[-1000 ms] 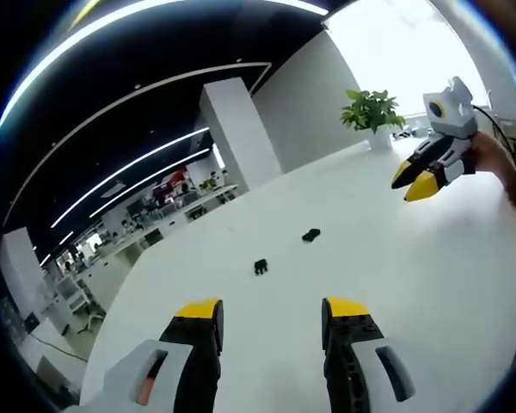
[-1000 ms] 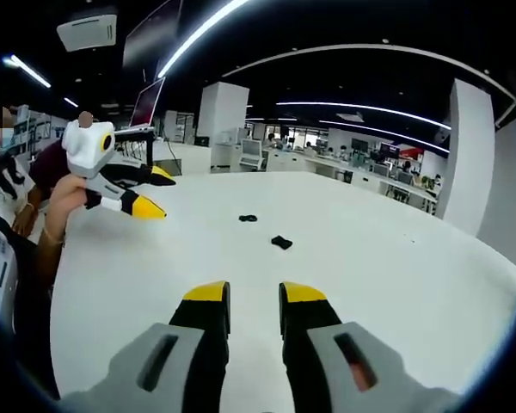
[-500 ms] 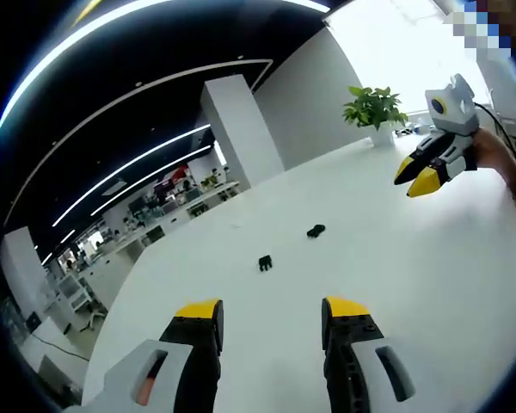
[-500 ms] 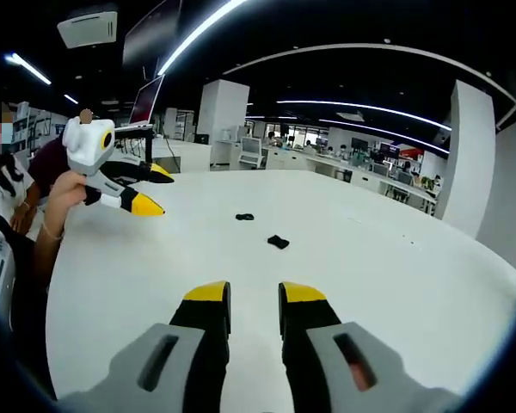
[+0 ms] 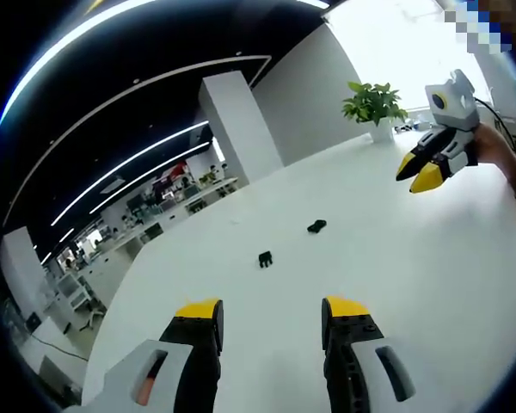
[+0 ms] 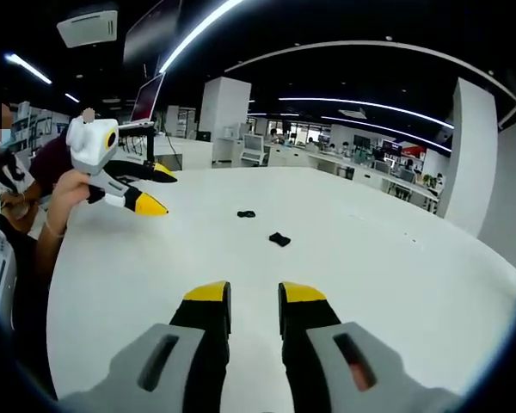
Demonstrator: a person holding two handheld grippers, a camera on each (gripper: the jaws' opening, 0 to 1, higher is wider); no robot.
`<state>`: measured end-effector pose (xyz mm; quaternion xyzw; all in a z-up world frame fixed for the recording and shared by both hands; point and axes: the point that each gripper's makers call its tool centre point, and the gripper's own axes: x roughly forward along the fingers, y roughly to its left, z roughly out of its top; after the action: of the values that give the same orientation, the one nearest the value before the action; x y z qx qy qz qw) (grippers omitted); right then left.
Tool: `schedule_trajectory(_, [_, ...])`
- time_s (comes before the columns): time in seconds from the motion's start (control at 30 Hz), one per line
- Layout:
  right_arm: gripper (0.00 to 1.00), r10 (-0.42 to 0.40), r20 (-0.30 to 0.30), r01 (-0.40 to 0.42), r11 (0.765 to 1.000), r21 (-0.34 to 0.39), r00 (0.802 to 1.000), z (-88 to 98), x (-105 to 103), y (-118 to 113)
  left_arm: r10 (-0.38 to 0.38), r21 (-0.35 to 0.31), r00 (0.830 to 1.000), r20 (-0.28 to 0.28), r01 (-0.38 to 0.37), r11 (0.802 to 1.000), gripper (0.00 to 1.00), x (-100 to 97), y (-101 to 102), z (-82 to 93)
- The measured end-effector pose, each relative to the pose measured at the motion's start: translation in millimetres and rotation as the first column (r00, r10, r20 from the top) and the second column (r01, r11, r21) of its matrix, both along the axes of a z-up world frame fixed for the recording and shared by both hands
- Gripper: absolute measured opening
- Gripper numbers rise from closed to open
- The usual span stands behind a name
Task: Snap the two parts of the plastic buckle together until the buckle closes and remains connected.
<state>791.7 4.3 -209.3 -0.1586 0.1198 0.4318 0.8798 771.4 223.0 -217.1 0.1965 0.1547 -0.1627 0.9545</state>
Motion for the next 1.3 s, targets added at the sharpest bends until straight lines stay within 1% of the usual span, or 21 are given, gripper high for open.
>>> schedule_trajectory(0.4, [0.22, 0.003, -0.015, -0.003, 1.0, -0.012, 1.0, -4.4, 1.6, 0.1, -0.001, 0.003, 1.0, -0.011, 0.001, 1.0, 0.46, 2.1, 0.2, -2.6])
schedule_trajectory(1.3, [0.22, 0.028, -0.031, -0.029, 0.999, -0.028, 0.999, -6.0, 2.0, 8.7, -0.009, 0.017, 1.0, -0.025, 0.01, 1.0, 0.46, 6.3, -1.2, -3.3])
